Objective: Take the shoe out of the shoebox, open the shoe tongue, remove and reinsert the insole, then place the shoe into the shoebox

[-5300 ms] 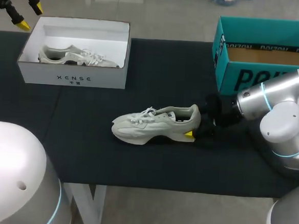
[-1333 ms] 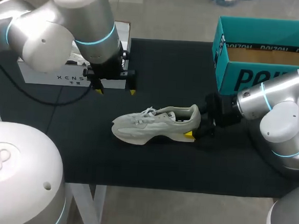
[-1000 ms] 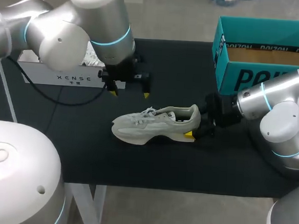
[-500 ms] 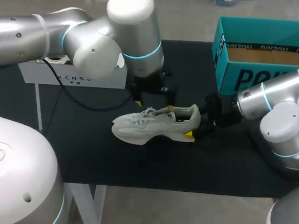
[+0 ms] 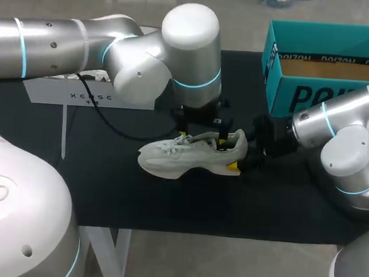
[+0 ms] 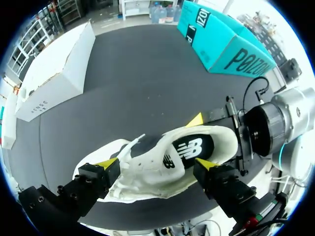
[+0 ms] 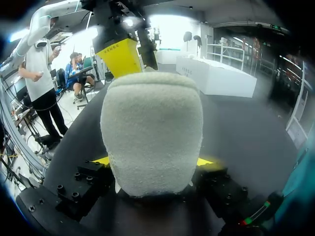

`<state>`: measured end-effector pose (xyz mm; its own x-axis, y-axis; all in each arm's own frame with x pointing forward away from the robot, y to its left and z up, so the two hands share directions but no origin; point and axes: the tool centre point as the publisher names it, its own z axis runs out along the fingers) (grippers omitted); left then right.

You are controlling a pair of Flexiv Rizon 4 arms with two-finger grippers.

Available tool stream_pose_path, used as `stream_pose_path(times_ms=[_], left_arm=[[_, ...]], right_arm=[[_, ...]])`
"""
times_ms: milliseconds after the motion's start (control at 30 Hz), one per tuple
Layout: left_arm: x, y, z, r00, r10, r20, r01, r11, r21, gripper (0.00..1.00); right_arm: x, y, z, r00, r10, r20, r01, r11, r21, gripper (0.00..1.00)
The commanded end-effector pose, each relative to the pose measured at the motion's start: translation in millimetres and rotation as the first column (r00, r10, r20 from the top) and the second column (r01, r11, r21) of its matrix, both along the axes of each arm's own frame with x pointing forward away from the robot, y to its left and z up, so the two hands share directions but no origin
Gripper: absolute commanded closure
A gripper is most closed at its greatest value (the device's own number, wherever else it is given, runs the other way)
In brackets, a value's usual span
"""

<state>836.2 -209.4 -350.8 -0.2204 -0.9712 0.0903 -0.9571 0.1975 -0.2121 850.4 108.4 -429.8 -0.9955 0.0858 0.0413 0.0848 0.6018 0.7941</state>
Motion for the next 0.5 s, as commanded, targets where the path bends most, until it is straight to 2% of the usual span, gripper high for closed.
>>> stream_pose_path(times_ms=[33,233,500], left_arm=[[5.0,-7,-12,1.0,-0.002,-0.001,0.002,1.0,0.014,0.0],[6.5,-2,-23,1.0,-0.003,-0.015,0.003,0.999,0.05,0.0],[0.8,19,-24,0.999,0.039,0.01,-0.04,0.982,0.187,0.0]], right_arm=[[1.0,2,-3,1.0,0.0,0.0,0.0,1.0,-0.001,1.0],[1.0,2,-3,1.0,0.0,0.0,0.0,1.0,-0.001,1.0],[1.0,2,-3,1.0,0.0,0.0,0.0,1.0,-0.001,1.0]])
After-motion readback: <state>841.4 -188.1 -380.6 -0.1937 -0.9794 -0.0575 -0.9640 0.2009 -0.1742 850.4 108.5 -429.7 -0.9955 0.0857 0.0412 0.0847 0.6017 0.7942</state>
